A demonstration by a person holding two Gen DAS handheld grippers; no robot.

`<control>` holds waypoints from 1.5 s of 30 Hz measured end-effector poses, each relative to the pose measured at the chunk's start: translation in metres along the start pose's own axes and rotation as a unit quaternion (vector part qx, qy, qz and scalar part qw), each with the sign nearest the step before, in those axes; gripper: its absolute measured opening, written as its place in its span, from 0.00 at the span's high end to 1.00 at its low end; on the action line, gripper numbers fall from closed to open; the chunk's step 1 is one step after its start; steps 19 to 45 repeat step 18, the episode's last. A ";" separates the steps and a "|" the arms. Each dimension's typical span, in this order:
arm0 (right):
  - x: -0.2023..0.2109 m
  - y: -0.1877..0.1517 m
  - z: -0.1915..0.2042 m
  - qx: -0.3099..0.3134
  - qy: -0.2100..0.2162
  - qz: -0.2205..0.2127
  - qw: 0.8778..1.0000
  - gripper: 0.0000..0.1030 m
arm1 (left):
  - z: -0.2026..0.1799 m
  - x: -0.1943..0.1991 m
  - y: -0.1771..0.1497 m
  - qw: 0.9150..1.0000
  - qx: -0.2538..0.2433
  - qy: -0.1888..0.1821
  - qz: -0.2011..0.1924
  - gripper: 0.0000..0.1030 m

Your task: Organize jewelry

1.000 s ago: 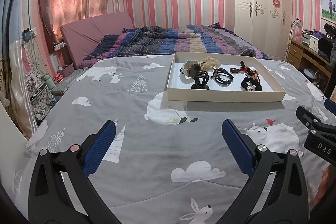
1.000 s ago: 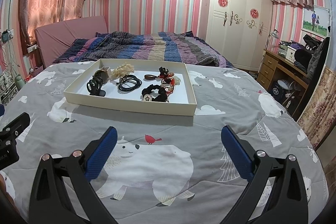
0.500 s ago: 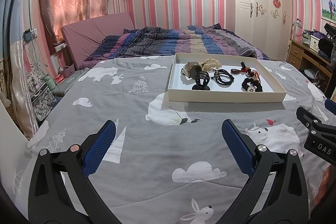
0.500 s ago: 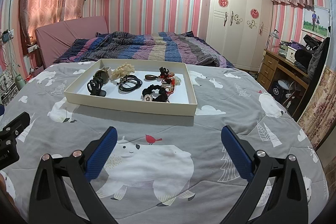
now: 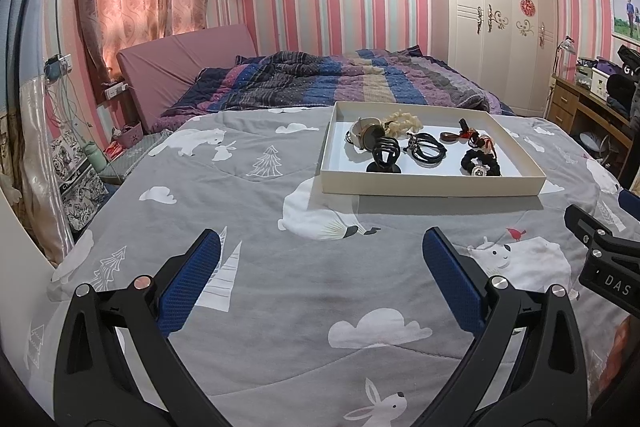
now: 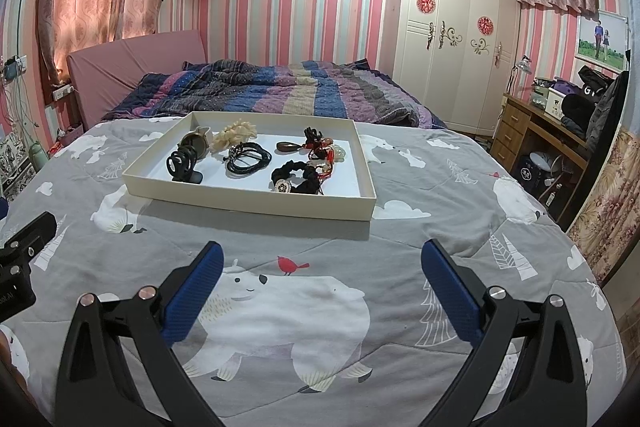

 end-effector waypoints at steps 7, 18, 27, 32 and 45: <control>0.000 0.000 0.000 0.000 0.001 0.000 1.000 0.04 | 0.001 0.000 0.000 1.000 0.001 0.002 0.000 0.03; 0.000 0.000 0.000 0.000 0.001 0.001 1.000 0.04 | 0.002 -0.004 0.000 1.000 0.003 0.008 0.009 0.03; 0.000 0.000 0.000 0.000 0.001 0.001 1.000 0.04 | 0.002 -0.004 0.000 1.000 0.003 0.008 0.009 0.03; 0.000 0.000 0.000 0.000 0.001 0.001 1.000 0.04 | 0.002 -0.004 0.000 1.000 0.003 0.008 0.009 0.03; 0.000 0.000 0.000 0.000 0.001 0.001 1.000 0.04 | 0.002 -0.004 0.000 1.000 0.003 0.008 0.009 0.03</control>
Point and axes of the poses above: each gripper's, at about its wrist camera, not at the fingertips, and x roughly against the way its jaws point, z to its left, y to its top, the point moved 1 cm from there along -x, roughly the way its jaws point, and after that the axes turned 11 degrees about z, right-handed, at the moved point
